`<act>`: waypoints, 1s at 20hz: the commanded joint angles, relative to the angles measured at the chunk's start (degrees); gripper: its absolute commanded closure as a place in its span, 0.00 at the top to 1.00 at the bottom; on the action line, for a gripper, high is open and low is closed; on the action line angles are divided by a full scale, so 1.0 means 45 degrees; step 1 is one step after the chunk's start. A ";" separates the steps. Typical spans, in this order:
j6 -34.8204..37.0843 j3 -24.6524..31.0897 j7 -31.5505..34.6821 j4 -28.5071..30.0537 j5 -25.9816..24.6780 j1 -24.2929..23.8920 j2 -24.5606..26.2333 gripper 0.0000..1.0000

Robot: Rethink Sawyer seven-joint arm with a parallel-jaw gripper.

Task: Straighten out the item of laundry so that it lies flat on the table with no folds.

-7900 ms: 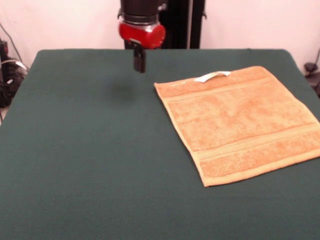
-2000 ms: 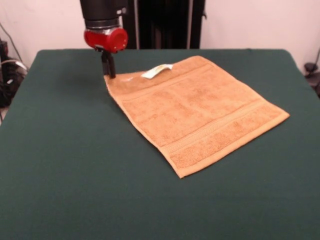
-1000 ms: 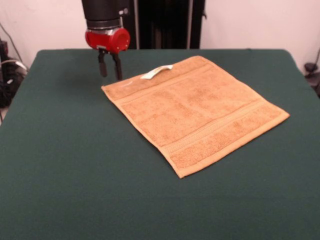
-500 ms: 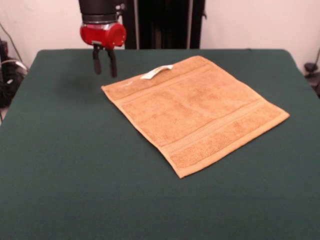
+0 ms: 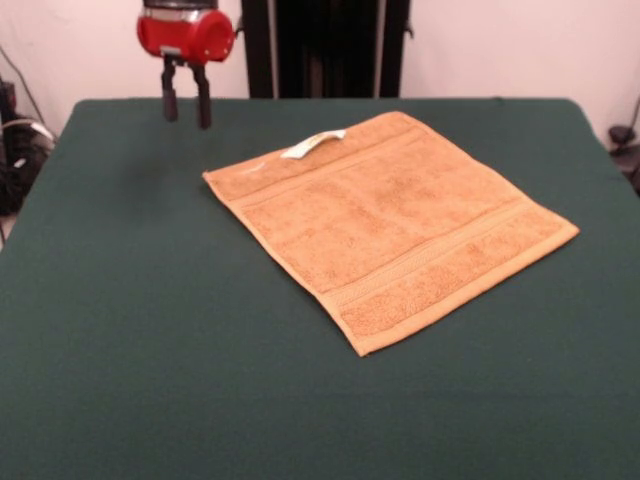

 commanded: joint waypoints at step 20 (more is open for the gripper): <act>0.2517 0.2759 -0.0528 0.1124 0.0898 -0.0103 -0.1833 1.00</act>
